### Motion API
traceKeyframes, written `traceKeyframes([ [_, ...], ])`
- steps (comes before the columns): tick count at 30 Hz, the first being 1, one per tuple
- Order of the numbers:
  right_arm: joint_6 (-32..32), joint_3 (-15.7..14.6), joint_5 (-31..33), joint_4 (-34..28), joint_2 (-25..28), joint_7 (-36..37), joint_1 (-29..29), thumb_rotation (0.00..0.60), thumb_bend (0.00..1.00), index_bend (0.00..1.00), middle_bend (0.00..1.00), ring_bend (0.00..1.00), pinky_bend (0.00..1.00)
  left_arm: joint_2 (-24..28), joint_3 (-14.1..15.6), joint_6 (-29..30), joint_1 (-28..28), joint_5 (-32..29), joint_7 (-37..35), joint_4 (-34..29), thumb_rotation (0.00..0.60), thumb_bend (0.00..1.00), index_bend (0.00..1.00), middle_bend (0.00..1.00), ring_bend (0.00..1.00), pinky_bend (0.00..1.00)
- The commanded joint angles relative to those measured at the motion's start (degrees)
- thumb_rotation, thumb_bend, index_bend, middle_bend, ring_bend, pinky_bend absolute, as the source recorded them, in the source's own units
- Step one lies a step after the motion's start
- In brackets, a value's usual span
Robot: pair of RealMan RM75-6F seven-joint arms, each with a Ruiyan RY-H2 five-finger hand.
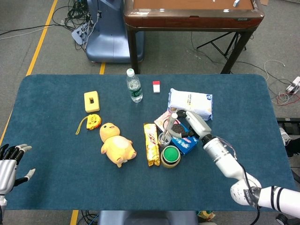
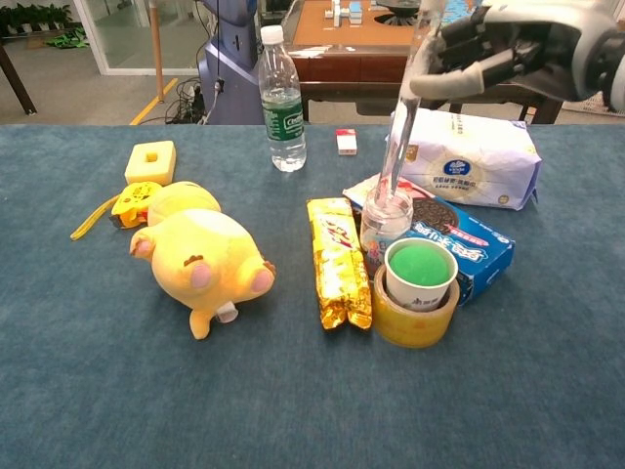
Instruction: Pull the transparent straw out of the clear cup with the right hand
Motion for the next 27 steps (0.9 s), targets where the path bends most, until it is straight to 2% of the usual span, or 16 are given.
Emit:
traceKeyframes([
  [1, 2.4, 0.8, -0.4, -1.5, 1.7, 1.2, -1.7, 0.6, 0.6, 0.67, 0.42, 0.3, 0.27, 0.0, 0.0, 0.0, -0.1, 0.0, 0.0, 0.0, 0.6, 0.24, 0.25, 0.21, 0.16, 0.05],
  [6, 5.3, 1.4, 0.5, -2.7, 3.9, 0.6, -3.4, 0.6, 0.61, 0.68, 0.43, 0.32, 0.27, 0.1, 0.0, -0.3, -0.3, 0.4, 0.2, -0.4, 0.6, 0.24, 0.25, 0.21, 0.16, 0.05],
  [9, 6.4, 0.9, 0.4, -2.3, 5.2, -2.5, -3.8, 0.6, 0.62, 0.69, 0.43, 0.33, 0.27, 0.0, -0.1, -0.3, -0.5, 0.5, 0.2, -0.4, 0.6, 0.24, 0.25, 0.21, 0.16, 0.05],
  [16, 10.9, -2.9, -1.6, 1.2, 5.6, -19.9, -3.9, 0.6, 0.62, 0.69, 0.43, 0.35, 0.29, -0.3, 0.2, -0.4, -0.5, 0.6, 0.5, -0.5, 0.6, 0.24, 0.25, 0.21, 0.16, 0.05],
  [19, 11.9, -3.7, -0.9, 1.7, 4.9, -23.2, -4.1, 0.6, 0.62, 0.69, 0.44, 0.36, 0.29, -0.4, 0.3, -0.5, -0.5, 0.6, 0.6, -0.4, 0.6, 0.24, 0.25, 0.21, 0.16, 0.05],
  [22, 10.7, -3.0, 0.8, 0.3, 4.6, -18.6, -4.5, 0.6, 0.62, 0.69, 0.44, 0.37, 0.29, -0.5, 0.3, -0.5, -0.5, 0.6, 0.6, -0.4, 0.6, 0.24, 0.25, 0.21, 0.16, 0.05],
  [27, 7.9, 0.3, 2.7, -2.4, 5.0, -1.5, -6.2, 0.6, 0.62, 0.7, 0.44, 0.38, 0.3, -0.4, 0.3, -0.2, -0.4, 0.6, 0.5, -0.5, 0.6, 0.24, 0.25, 0.21, 0.16, 0.05],
])
